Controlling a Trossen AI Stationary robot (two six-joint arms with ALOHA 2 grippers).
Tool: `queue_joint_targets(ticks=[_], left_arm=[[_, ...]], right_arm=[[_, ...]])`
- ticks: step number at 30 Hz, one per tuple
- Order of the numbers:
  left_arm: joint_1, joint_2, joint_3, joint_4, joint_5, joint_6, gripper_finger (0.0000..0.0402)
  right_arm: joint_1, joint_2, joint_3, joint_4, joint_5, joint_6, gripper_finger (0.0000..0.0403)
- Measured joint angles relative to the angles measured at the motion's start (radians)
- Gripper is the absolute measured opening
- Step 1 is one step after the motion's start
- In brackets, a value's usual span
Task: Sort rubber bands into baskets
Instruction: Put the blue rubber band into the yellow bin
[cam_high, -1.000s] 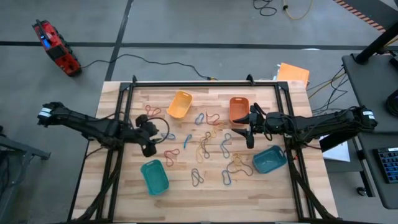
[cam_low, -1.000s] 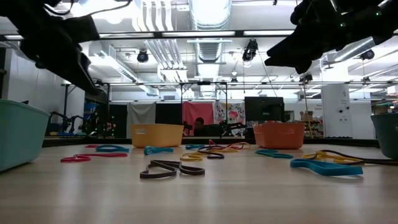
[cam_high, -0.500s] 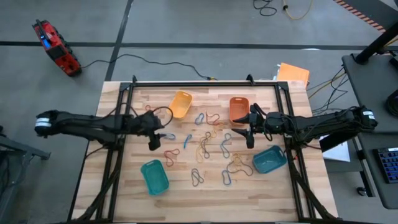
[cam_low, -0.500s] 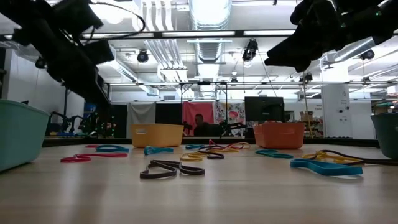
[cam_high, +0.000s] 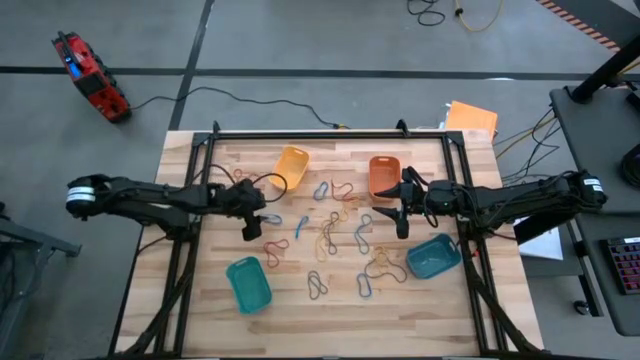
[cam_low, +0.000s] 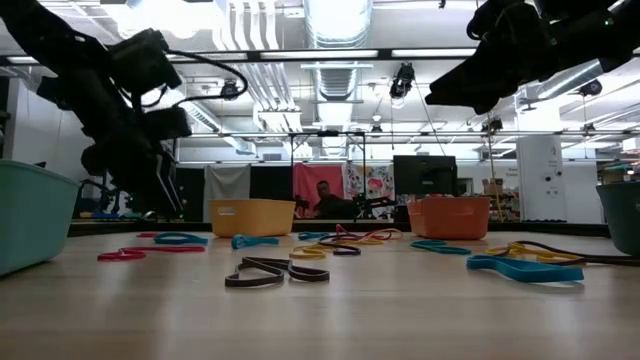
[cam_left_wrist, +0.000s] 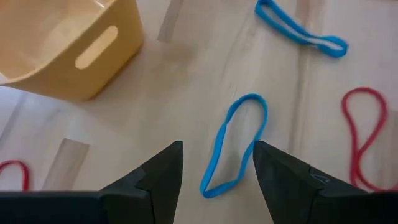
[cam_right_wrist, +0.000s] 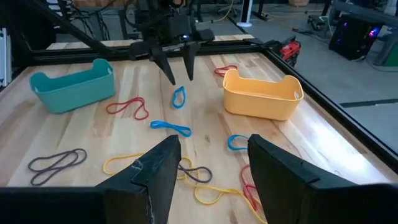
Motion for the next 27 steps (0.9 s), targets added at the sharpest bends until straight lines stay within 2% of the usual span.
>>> queue_joint_targets(ticks=[8, 12, 17, 25, 27], left_arm=[[0.002, 0.111, 0.000, 0.035, -0.007, 0.035, 0.0180], [0.002, 0.149, 0.000, 0.060, -0.007, 0.038, 0.0164], [0.002, 0.178, 0.002, 0.071, 0.004, 0.039, 0.0118], [0.003, 0.176, 0.002, 0.086, -0.006, 0.040, 0.0016], [0.003, 0.172, 0.001, 0.086, -0.012, 0.040, 0.0005]], right_arm=[[0.000, 0.000, 0.000, -0.007, 0.000, -0.001, 0.0183], [0.000, 0.000, -0.001, -0.024, 0.000, -0.001, 0.0183], [0.000, 0.000, -0.001, -0.023, 0.000, 0.005, 0.0183], [0.000, 0.000, -0.001, -0.023, 0.000, 0.003, 0.0183], [0.000, 0.000, -0.001, -0.023, 0.000, 0.004, 0.0183]])
